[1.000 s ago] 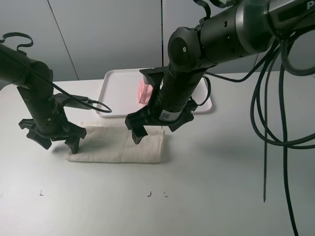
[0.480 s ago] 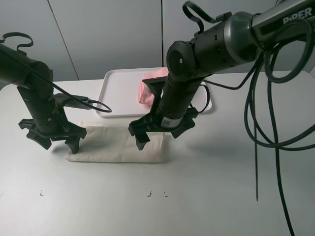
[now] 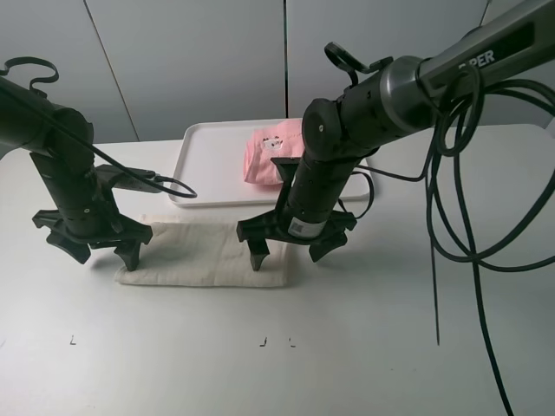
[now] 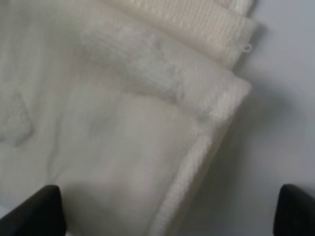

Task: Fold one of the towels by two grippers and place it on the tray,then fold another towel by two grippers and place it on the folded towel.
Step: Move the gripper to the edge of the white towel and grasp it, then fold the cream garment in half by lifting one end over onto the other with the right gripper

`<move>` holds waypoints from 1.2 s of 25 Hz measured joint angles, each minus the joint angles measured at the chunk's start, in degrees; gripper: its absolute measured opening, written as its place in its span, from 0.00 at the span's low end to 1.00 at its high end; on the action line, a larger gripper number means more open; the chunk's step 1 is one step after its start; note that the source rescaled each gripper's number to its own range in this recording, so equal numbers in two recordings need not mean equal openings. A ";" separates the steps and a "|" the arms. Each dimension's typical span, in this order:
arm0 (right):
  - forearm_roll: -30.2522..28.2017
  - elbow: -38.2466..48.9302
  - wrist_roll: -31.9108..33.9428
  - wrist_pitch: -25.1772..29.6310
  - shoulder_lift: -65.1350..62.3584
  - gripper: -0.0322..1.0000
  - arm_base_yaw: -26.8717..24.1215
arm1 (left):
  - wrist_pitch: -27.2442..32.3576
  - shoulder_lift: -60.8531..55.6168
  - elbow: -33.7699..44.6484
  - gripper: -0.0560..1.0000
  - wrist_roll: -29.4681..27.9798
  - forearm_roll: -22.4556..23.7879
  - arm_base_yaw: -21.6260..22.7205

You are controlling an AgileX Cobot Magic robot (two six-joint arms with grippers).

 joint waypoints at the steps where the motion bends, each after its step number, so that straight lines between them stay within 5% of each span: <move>1: 0.59 0.00 0.00 -0.30 0.18 0.87 0.00 | 0.00 0.00 0.00 0.96 0.00 0.00 0.00; 5: 3.28 0.00 -0.19 -1.62 1.01 0.69 0.00 | 0.10 0.00 0.00 0.96 -0.11 0.00 0.00; 15: 6.52 -0.47 -1.47 -2.67 2.15 0.65 0.00 | 0.10 0.10 0.00 0.96 -0.22 0.00 0.00; 22: 7.42 -0.47 -2.23 -5.45 3.01 0.07 0.00 | 0.10 0.10 0.00 0.96 -0.22 0.00 0.00; 30: 7.54 -0.47 -3.23 -5.45 2.78 0.04 0.00 | 0.10 0.10 0.00 0.96 0.18 0.00 0.00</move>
